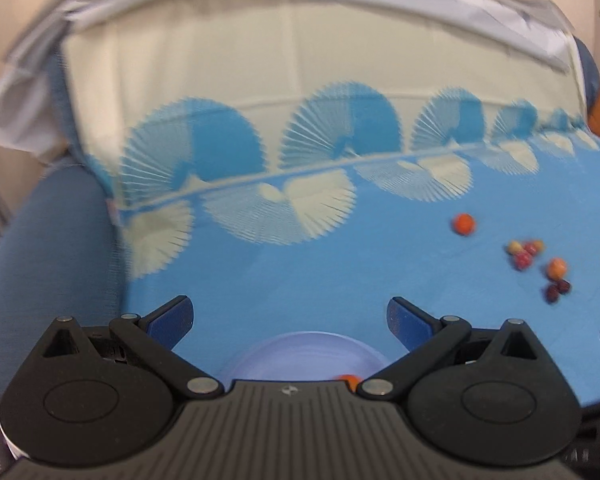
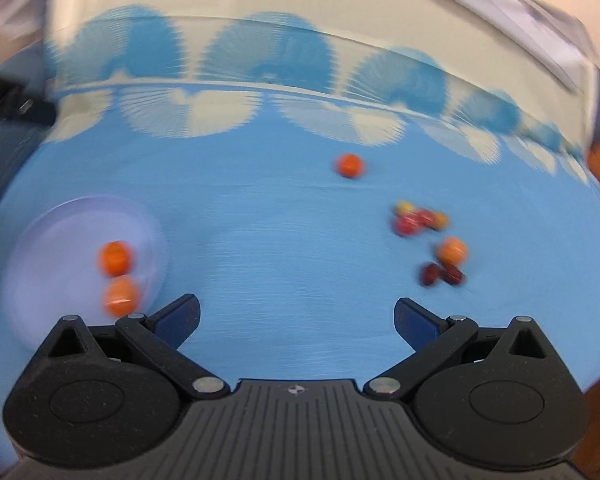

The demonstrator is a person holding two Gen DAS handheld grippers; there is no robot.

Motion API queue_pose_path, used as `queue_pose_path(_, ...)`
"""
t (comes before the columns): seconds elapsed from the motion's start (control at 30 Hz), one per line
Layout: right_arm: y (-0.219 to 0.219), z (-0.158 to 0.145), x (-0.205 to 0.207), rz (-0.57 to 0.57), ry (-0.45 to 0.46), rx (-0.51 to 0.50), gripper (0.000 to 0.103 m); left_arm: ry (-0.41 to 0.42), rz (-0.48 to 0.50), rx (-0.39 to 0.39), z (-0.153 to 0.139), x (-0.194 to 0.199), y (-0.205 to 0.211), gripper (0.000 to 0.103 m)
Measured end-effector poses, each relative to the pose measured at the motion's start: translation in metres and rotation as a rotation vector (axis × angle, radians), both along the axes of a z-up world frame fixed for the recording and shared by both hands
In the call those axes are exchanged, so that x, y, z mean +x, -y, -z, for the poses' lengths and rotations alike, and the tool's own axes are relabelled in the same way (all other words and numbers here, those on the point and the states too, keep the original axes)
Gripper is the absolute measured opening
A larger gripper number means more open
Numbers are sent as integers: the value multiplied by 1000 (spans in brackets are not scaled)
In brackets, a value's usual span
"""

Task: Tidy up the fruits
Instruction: 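Move both tools back to the fruit cluster and lower toward the dates, then grasp a dark red date with the left tool while the right tool grasps another date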

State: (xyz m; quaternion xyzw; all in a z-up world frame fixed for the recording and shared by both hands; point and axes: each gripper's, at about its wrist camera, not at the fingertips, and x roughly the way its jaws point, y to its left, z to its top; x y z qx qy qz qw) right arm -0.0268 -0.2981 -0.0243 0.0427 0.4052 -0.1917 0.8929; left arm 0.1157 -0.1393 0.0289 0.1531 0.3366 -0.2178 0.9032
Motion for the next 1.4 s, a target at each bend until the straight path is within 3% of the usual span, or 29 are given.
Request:
queue_pose_path(0.13, 57, 31, -7, 219, 18, 70, 102, -61, 47, 31, 18, 0, 56, 103)
queue_pose_path(0.27, 100, 59, -11, 368, 55, 130, 102, -151, 86, 31, 44, 5, 108, 103)
queue_pose_path(0.47, 163, 83, -8, 511, 87, 85, 102, -252, 136, 35, 85, 18, 185, 103)
queue_pose_path(0.57, 197, 94, -2, 472, 49, 58, 95, -239, 201, 95, 103, 9, 221, 103)
queue_pose_path(0.67, 229, 104, 4, 386, 22, 146, 80, -233, 277, 137, 121, -6, 246, 103)
queue_pose_path(0.8, 240, 118, 17, 276, -20, 204, 79, -258, 308, 153, 140, -15, 260, 103)
queue_pose_path(0.87, 237, 122, 23, 247, 2, 187, 80, -277, 311, 148, 146, -16, 264, 103)
queue_pose_path(0.9, 235, 123, 26, 232, 14, 176, 76, -285, 314, 144, 148, -16, 266, 103)
queue_pose_path(0.97, 236, 124, 29, 222, 44, 148, 51, -301, 314, 143, 152, -15, 273, 103)
queue_pose_path(1.0, 238, 123, 28, 239, 56, 133, 23, -309, 312, 139, 153, -16, 276, 103)
queue_pose_path(1.23, 279, 123, -14, 473, 119, 170, 22, -356, 365, 80, 162, -28, 320, 103)
queue_pose_path(1.33, 289, 128, -24, 497, 156, 224, 22, -362, 378, 80, 167, -32, 340, 101)
queue_pose_path(1.37, 289, 128, -24, 496, 157, 225, 22, -359, 372, 89, 169, -32, 346, 92)
queue_pose_path(1.4, 289, 129, -22, 493, 152, 221, 22, -352, 362, 102, 172, -32, 351, 70)
